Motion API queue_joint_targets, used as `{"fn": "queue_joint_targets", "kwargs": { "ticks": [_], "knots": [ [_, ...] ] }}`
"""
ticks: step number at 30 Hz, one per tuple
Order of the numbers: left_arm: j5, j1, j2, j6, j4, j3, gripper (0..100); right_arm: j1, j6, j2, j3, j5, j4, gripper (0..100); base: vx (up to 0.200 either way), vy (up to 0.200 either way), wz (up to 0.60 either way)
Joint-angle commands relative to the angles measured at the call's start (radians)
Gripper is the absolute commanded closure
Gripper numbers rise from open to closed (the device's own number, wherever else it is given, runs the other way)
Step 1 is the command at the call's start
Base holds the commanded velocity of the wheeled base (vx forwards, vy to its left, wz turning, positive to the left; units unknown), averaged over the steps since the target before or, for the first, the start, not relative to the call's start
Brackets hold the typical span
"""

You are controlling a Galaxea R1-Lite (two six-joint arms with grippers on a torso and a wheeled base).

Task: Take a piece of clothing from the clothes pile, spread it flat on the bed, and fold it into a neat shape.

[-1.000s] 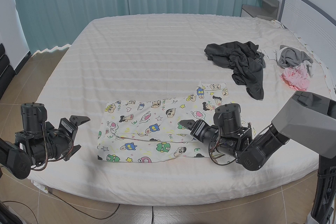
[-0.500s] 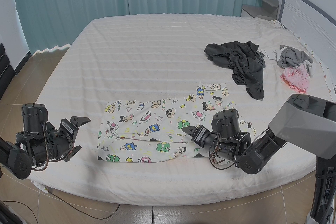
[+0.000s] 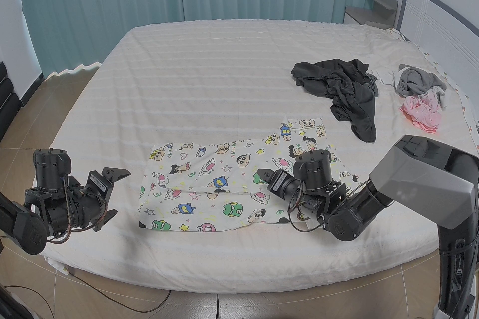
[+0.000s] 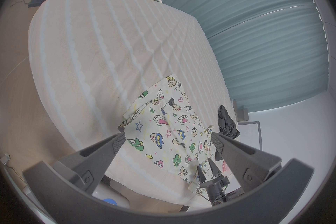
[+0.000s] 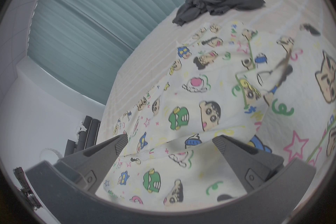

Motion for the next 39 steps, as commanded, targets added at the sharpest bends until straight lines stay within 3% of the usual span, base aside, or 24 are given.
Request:
{"fn": "queue_joint_targets", "kwargs": {
  "ticks": [1,14,30,33,34,39],
  "knots": [
    [-0.001,0.0,0.004,-0.001,0.0,0.0,0,-0.01,-0.041,0.036,-0.066,-0.024,-0.006,0,0.0,0.0,0.0],
    [-0.001,0.0,0.006,-0.001,0.0,0.0,0,-0.021,-0.071,0.047,-0.112,-0.014,0.002,0,0.0,0.0,0.0],
    [-0.001,0.0,0.016,-0.001,0.0,0.0,0,-0.009,-0.088,-0.04,0.047,0.044,0.003,0,0.0,0.0,0.0],
    [-0.001,0.0,0.016,-0.001,0.0,0.002,0,-0.007,-0.082,-0.091,0.11,0.073,-0.003,0,0.0,0.0,0.0],
    [-0.001,-0.002,0.018,-0.001,0.0,0.002,0,-0.007,-0.079,-0.16,0.19,0.113,-0.009,0,0.0,0.0,0.0],
    [-0.003,-0.011,0.027,0.0,0.0,0.005,0,-0.033,-0.082,-0.281,0.354,0.133,-0.064,0,0.0,0.0,0.0]
  ]
}}
